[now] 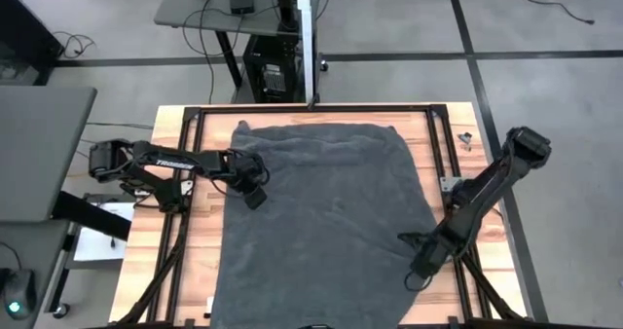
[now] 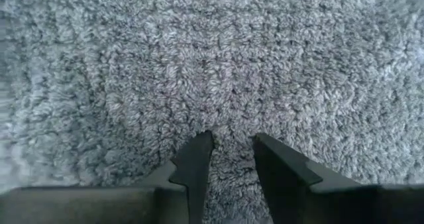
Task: Roll towel
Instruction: Fold the black towel
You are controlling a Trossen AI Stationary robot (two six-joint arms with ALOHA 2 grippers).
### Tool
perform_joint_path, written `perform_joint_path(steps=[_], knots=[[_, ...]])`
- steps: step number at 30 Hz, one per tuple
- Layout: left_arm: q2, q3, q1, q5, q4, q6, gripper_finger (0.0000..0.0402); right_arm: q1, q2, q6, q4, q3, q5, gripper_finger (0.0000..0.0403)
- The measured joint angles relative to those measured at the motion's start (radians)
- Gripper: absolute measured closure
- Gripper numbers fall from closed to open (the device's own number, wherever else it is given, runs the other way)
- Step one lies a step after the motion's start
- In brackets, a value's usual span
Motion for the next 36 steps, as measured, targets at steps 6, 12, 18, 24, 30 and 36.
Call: perform_joint_path(steps=[6, 12, 18, 24, 30, 36], knots=[[-0.014, 0.168, 0.01, 0.0, -0.016, 0.101, 0.0296, -0.229, -0.179, -0.163, -0.049, 0.0, 0.137, 0.0155], [-0.016, 0.206, 0.023, 0.053, -0.003, 0.135, 0.0296, -0.318, -0.229, -0.315, 0.07, 0.0, 0.141, 0.0155], [-0.017, 0.206, 0.016, 0.103, 0.03, 0.135, 0.0296, -0.106, -0.127, 0.057, 0.311, 0.0, 0.14, 0.0155], [-0.017, 0.206, -0.004, 0.182, 0.186, 0.136, 0.0296, 0.146, 0.015, 0.313, 0.525, 0.001, 0.06, 0.0155], [-0.017, 0.207, -0.031, 0.235, 0.218, 0.114, 0.0296, 0.286, 0.105, 0.463, 0.546, 0.055, 0.052, 0.0155], [0.023, 0.207, -0.086, 0.238, 0.205, 0.102, 0.0296, 0.323, 0.254, 0.433, 0.455, 0.055, 0.051, 0.0155]])
